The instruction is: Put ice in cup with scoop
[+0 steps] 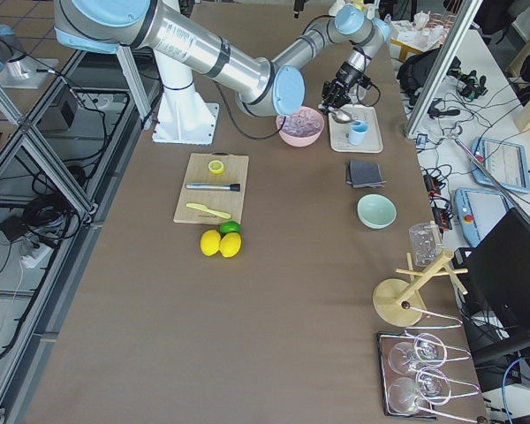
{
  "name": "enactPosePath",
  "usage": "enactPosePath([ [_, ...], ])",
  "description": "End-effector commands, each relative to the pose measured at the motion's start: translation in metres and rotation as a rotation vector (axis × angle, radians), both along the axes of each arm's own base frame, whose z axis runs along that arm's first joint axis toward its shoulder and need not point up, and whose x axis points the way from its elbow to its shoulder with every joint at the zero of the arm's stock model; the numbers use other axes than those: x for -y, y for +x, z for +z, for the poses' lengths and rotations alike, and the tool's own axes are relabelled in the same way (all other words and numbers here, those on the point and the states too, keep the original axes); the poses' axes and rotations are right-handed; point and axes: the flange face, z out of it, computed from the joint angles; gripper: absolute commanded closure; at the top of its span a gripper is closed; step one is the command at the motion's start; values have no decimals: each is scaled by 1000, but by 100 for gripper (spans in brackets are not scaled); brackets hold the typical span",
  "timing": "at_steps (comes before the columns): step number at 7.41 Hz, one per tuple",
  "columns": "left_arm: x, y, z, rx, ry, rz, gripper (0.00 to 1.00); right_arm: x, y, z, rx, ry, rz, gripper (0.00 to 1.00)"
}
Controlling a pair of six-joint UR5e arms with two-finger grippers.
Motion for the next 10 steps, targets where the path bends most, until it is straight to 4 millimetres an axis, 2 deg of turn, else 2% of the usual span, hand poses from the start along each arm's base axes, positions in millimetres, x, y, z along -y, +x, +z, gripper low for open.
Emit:
enactPosePath([
  [1,-9,-54,28,1,-54,-104,1,3,1,-8,-3,10,-11,100],
  [2,-14,-59,34,5,-67,-113,1,4,17,-4,16,27,8,100],
  [3,-16,-64,37,7,-73,-123,1,12,57,10,40,56,56,100],
  [4,-16,-67,38,12,-76,-131,1,11,86,22,51,73,98,100],
  [6,-25,-88,54,16,-110,-173,1,-1,134,55,65,95,161,100],
  [7,-27,-100,54,14,-109,-198,1,-23,161,80,60,85,274,100],
  [8,-28,-111,56,12,-114,-221,1,-58,177,118,98,39,397,100],
  [9,-33,-111,61,15,-121,-219,1,-88,195,148,109,41,471,100],
  [10,-36,-112,63,14,-128,-223,1,-103,210,165,97,19,535,100],
])
